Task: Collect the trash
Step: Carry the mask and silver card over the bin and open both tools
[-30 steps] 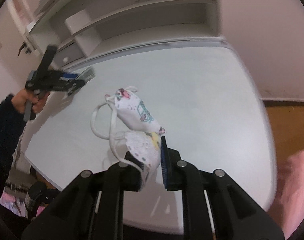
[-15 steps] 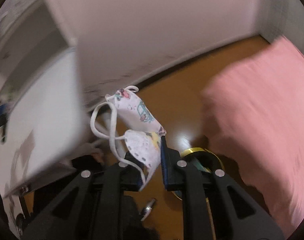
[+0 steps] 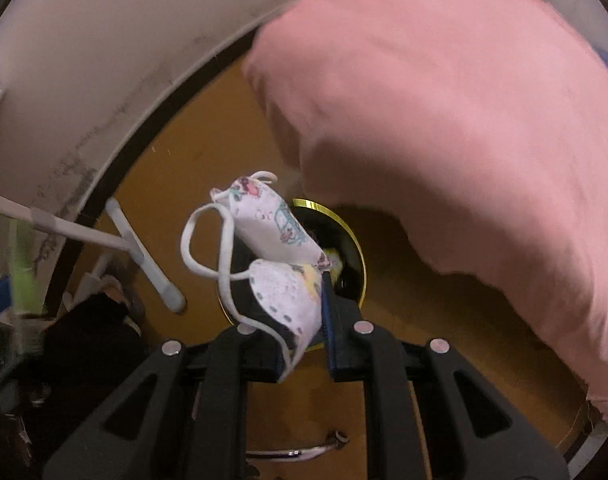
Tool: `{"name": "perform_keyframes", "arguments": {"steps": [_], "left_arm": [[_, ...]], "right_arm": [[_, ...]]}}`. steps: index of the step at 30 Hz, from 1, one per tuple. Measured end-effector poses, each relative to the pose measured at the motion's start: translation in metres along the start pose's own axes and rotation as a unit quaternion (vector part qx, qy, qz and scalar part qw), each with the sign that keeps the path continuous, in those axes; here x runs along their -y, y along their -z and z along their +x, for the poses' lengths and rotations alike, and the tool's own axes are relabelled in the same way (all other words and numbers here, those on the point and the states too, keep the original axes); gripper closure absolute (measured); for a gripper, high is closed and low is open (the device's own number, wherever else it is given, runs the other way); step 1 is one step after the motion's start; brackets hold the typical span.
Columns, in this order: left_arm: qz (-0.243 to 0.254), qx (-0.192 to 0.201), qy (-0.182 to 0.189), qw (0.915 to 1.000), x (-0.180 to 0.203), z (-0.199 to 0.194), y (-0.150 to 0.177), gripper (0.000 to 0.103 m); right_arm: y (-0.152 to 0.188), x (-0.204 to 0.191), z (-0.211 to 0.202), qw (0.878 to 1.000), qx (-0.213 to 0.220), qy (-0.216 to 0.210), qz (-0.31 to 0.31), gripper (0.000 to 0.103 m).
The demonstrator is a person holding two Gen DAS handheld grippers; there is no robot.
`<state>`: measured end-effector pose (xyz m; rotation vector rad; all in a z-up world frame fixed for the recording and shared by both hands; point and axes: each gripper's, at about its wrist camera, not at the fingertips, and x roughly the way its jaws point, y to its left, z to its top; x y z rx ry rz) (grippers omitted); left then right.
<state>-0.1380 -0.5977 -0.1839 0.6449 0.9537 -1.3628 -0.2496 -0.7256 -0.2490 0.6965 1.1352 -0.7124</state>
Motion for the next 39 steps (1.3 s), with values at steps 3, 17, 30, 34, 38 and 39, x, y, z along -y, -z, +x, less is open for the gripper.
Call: {"name": "perform_keyframes", "arguments": {"steps": [3,17,30,34,38,39], "left_arm": [[-0.009,-0.019,-0.016,0.9996,0.001,0.045,0.004,0.045],[-0.048,-0.034,-0.016,0.9981,-0.01,0.076,0.024,0.045],[-0.069,-0.033,-0.008,0.9971,-0.015,0.067,0.027,0.044],[-0.058,-0.031,-0.002,0.9979,-0.007,0.066,0.017,0.038],[-0.042,-0.015,-0.011,0.9989,0.003,0.057,0.008,0.019],[-0.038,-0.016,-0.014,0.999,0.005,0.055,0.007,0.018]], "right_arm": [[0.004,0.0,0.021,0.999,-0.027,-0.02,0.009,0.088],[0.001,0.0,0.024,0.999,-0.032,-0.038,0.019,0.072],[-0.003,0.003,0.007,0.999,0.0,-0.023,0.029,0.048],[-0.006,0.013,-0.007,0.998,0.027,-0.011,0.054,0.044],[-0.01,0.023,-0.022,0.996,0.054,-0.006,0.073,0.04],[-0.01,0.023,-0.026,0.995,0.06,-0.003,0.073,0.039]]}}
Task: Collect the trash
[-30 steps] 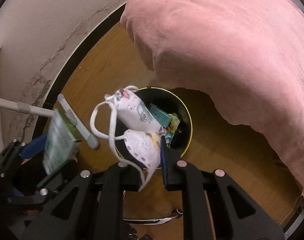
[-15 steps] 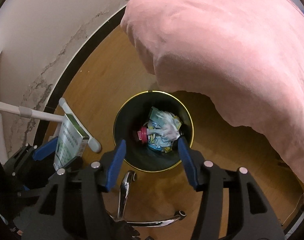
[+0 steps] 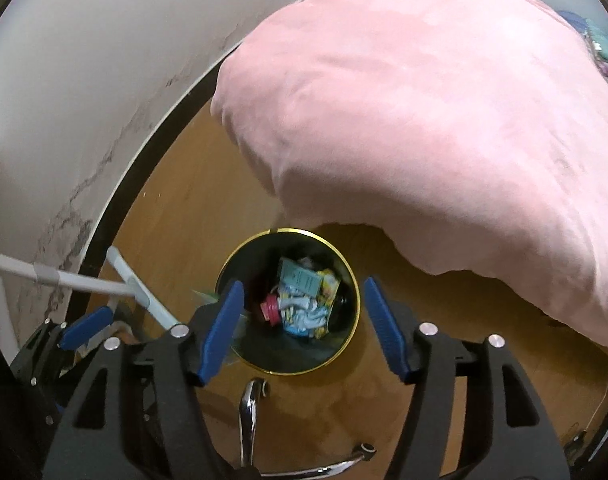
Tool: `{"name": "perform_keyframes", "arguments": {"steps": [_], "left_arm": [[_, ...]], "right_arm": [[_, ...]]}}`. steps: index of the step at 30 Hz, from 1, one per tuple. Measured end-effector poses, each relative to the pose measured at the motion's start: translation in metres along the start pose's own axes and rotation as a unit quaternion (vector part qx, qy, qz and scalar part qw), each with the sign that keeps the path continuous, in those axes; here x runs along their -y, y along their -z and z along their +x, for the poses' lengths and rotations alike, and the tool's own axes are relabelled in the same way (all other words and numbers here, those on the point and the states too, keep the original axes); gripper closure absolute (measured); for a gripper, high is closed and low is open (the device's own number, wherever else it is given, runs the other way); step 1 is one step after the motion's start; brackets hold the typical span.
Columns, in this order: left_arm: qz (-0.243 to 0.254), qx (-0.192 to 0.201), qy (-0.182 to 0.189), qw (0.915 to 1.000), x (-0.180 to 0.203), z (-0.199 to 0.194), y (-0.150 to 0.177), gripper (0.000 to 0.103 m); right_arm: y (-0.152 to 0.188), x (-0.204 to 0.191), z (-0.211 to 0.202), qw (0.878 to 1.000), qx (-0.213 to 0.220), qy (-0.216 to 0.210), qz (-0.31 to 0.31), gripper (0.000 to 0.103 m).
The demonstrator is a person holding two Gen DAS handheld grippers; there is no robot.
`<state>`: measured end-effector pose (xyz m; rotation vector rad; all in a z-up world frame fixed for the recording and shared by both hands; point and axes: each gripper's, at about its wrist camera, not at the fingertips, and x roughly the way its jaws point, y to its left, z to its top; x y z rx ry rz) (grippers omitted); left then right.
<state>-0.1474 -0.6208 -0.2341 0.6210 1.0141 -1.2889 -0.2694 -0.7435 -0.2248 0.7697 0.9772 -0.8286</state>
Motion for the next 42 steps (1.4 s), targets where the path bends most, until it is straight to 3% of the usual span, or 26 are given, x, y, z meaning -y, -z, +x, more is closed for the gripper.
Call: {"name": "perform_keyframes", "arguments": {"steps": [6,10,15,19,22,23,25,29,31,33,36,42], "left_arm": [[0.006,0.025,-0.017,0.9995,0.002,-0.039,-0.005,0.014],[-0.003,0.05,-0.033,0.9982,-0.012,-0.095,-0.002,0.012],[-0.036,0.107,-0.079,0.9905,-0.055,-0.203,0.022,0.01],[-0.094,0.143,-0.122,0.9777,-0.109,-0.287,0.062,0.008],[-0.165,0.158,-0.18,0.9566,-0.162,-0.345,0.111,0.008],[-0.195,0.162,-0.206,0.9453,-0.182,-0.364,0.133,0.008],[-0.244,0.167,-0.255,0.9206,-0.212,-0.395,0.173,0.008],[-0.359,0.163,-0.325,0.8598,-0.261,-0.448,0.264,0.008],[-0.393,0.164,-0.344,0.837,-0.272,-0.466,0.299,0.008],[-0.418,0.164,-0.367,0.8147,-0.277,-0.48,0.329,0.008],[-0.429,0.162,-0.384,0.801,-0.276,-0.489,0.354,0.008],[-0.456,0.156,-0.393,0.7836,-0.279,-0.489,0.38,0.008]], "right_arm": [[-0.005,-0.011,-0.028,0.999,0.037,0.022,-0.024,0.038],[-0.005,-0.036,-0.069,0.995,0.08,0.018,-0.056,0.031],[0.002,-0.101,-0.128,0.984,0.126,-0.053,-0.116,0.025],[0.018,-0.188,-0.172,0.96,0.157,-0.112,-0.201,0.019],[0.04,-0.274,-0.198,0.929,0.164,-0.162,-0.289,0.018],[0.047,-0.294,-0.203,0.921,0.164,-0.175,-0.306,0.018],[0.067,-0.34,-0.213,0.901,0.163,-0.202,-0.348,0.018],[0.112,-0.418,-0.227,0.857,0.151,-0.248,-0.426,0.018],[0.13,-0.444,-0.229,0.839,0.137,-0.274,-0.449,0.018],[0.141,-0.458,-0.23,0.832,0.134,-0.286,-0.455,0.018],[0.155,-0.471,-0.227,0.822,0.134,-0.289,-0.472,0.018],[0.164,-0.487,-0.226,0.822,0.139,-0.286,-0.472,0.018]]}}
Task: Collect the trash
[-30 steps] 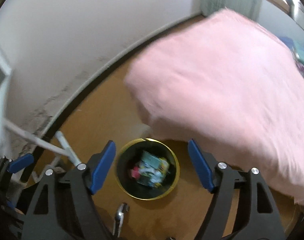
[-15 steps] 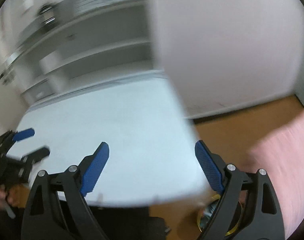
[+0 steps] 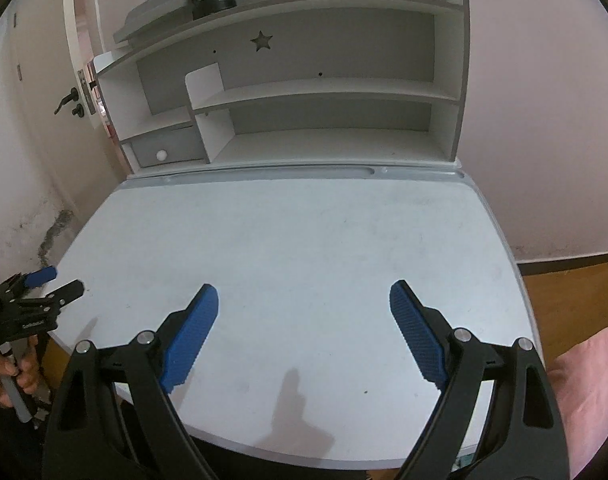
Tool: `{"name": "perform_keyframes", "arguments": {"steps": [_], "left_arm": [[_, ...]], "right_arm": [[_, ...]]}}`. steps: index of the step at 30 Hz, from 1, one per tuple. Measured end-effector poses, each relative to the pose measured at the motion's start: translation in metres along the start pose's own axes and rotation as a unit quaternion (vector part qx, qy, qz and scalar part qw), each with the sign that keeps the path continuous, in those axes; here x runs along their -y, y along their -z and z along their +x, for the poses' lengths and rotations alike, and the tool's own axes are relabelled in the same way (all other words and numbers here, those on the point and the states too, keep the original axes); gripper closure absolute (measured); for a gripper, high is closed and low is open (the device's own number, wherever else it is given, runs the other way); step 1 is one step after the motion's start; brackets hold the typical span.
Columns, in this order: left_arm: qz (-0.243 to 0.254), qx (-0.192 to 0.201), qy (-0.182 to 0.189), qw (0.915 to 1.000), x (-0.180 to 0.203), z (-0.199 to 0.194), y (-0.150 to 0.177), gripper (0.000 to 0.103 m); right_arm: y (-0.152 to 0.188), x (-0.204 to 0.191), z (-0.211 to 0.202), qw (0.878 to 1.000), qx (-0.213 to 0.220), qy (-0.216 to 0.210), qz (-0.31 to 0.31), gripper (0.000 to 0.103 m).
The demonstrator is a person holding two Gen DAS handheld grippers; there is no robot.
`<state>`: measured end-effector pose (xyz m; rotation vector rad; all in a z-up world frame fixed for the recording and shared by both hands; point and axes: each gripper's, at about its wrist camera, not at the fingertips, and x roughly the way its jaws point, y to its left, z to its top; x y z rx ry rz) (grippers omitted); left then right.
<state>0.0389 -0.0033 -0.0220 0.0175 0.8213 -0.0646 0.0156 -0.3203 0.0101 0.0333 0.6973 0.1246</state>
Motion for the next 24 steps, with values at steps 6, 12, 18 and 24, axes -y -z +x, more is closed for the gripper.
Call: {"name": "perform_keyframes", "arguments": {"steps": [6,12,18,24], "left_arm": [[-0.008,0.013,0.01,0.9998,0.002,-0.009,0.0,0.008],[0.0,0.023,0.003,0.9997,0.011,-0.012,0.003,0.008],[0.008,0.025,0.004,0.9997,0.016,-0.016,0.006,0.008],[0.005,0.03,0.005,0.9995,0.017,-0.02,0.006,0.008]], "right_arm": [[0.005,-0.004,-0.008,1.0,0.005,-0.006,-0.008,0.018],[0.023,0.003,-0.003,1.0,-0.015,0.007,-0.018,0.018],[0.026,0.003,-0.003,1.0,-0.012,0.011,-0.021,0.018],[0.027,0.001,-0.003,0.999,-0.01,0.023,-0.028,0.018]]}}
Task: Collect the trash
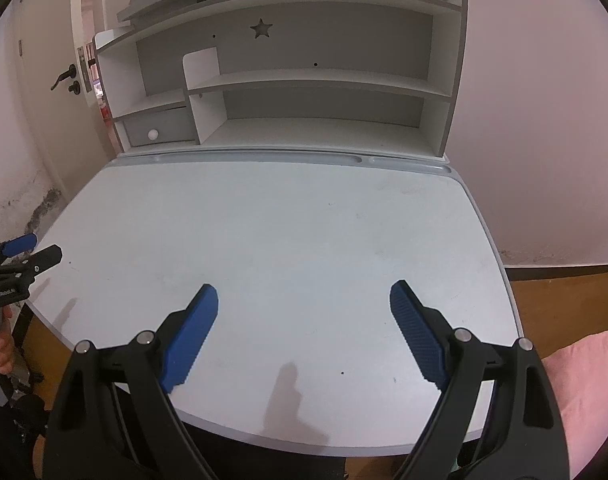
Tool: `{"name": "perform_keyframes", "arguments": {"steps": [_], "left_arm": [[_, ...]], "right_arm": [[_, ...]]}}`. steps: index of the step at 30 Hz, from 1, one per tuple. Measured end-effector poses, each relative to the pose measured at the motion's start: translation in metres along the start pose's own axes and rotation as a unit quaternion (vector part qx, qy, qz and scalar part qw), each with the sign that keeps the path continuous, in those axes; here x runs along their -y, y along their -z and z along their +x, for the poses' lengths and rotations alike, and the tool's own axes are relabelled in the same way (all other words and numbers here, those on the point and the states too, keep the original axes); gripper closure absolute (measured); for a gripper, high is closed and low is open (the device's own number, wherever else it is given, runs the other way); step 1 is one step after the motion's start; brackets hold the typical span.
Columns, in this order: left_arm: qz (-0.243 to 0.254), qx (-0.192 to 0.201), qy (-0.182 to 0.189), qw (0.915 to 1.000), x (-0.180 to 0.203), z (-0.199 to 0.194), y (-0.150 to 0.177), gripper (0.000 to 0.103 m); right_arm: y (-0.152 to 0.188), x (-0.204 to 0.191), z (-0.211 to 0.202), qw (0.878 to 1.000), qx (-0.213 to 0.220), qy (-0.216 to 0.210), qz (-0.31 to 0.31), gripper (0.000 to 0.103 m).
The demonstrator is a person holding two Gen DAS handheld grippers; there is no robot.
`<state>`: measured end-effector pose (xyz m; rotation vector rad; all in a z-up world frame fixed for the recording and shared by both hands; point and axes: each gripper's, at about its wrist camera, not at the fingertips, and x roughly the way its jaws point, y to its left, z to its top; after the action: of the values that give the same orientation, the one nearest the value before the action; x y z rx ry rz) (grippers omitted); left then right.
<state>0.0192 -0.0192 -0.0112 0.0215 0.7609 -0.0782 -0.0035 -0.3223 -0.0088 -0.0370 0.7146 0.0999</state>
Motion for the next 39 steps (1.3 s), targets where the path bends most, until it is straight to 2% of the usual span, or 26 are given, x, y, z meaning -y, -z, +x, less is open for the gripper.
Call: {"name": "perform_keyframes", "arguments": {"steps": [39], "left_arm": [[0.01,-0.002,-0.005,0.9999,0.012,-0.001,0.004,0.008]], "right_arm": [[0.001,0.003,-0.007,1.0,0.007,0.003,-0.002,0.018]]}}
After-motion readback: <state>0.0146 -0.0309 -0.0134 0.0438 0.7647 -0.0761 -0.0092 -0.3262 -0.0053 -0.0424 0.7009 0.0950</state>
